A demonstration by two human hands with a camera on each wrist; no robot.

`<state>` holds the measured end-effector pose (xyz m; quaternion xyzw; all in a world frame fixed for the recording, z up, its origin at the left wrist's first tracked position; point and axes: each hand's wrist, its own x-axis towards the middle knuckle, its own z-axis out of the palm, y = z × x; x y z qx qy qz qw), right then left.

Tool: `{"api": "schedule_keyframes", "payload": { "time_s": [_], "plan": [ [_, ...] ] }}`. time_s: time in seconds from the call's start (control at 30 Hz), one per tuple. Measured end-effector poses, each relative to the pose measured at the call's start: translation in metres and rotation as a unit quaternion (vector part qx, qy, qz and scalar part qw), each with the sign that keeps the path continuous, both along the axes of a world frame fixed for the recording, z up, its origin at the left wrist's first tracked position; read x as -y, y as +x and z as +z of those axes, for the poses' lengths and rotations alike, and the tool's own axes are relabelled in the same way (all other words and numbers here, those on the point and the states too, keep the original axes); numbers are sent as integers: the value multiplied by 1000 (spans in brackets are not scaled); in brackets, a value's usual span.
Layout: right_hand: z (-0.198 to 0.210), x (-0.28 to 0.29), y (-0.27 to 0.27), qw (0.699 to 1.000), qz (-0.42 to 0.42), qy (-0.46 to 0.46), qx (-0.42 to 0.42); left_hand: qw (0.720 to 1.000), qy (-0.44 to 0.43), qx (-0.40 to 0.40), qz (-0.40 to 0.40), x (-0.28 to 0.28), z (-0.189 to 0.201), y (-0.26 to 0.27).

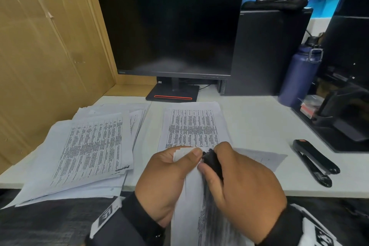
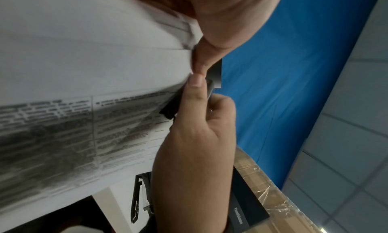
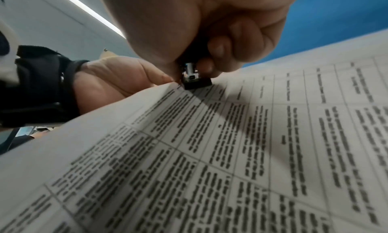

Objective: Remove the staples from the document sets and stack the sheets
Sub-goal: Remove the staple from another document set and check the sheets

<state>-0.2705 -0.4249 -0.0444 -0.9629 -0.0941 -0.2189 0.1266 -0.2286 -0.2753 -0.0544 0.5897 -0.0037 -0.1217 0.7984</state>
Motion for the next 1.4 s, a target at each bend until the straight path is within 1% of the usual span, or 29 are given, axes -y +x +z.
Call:
{"api": "schedule_keyframes", "payload": {
  "time_s": [0.07, 0.1, 0.2, 0.27, 0.3, 0.4, 0.47, 0.53, 0.63, 0.8, 0.9, 1.0, 1.07, 1.13, 1.2, 1.27, 1.33, 1.4],
  "plan": [
    [0, 2, 0, 1000, 7, -10, 21, 1000, 9, 2, 1, 0, 0, 1],
    [0, 3, 1, 1000, 11, -3, 13, 1000, 11, 2, 1, -1, 0, 2],
    [-2, 4, 2, 997, 19, 55, -52, 1000, 17, 2, -5, -2, 0, 2],
    [-4, 5, 3, 994, 29, 73, -79, 1000, 24, -5, -8, -2, -2, 3],
    [-5, 5, 3, 995, 29, 63, -64, 1000, 22, -11, -8, -2, -3, 3],
    [-3, 6, 1, 999, 27, -15, 26, 999, 9, -26, -18, -5, -1, 4],
    [-3, 8, 2, 996, 49, -41, 62, 999, 3, -36, -23, -9, 1, 7],
    [-2, 9, 2, 995, 61, -41, 74, 999, -1, -38, -35, -12, 6, 9],
    [-5, 8, 6, 997, 34, -30, 55, 999, 3, -25, -36, -14, 9, 8],
    [-12, 9, 7, 998, 46, 30, 0, 998, 50, 19, -14, -11, 6, 5],
    [-13, 9, 5, 994, 60, 84, -16, 991, 90, 94, -11, -11, 5, 5],
    [-15, 8, 5, 979, 75, 189, -29, 974, 144, 175, -13, -13, 7, 3],
    [-17, 8, 6, 962, 88, 258, -23, 965, 166, 201, -8, -12, 9, 1],
    [-19, 8, 7, 954, 102, 281, -15, 963, 171, 208, -12, -11, 10, -1],
    [-21, 7, 7, 961, 103, 256, 4, 963, 174, 207, -2, -9, 9, -1],
    [-24, 5, 7, 970, 86, 224, 27, 971, 150, 183, -13, -9, 7, 0],
    [-26, 3, 6, 978, 65, 191, 51, 987, 96, 122, -34, -8, 5, 2],
    [-26, 1, 6, 981, 60, 167, 80, 996, 40, 55, -51, -8, 8, 2]
  ]
}}
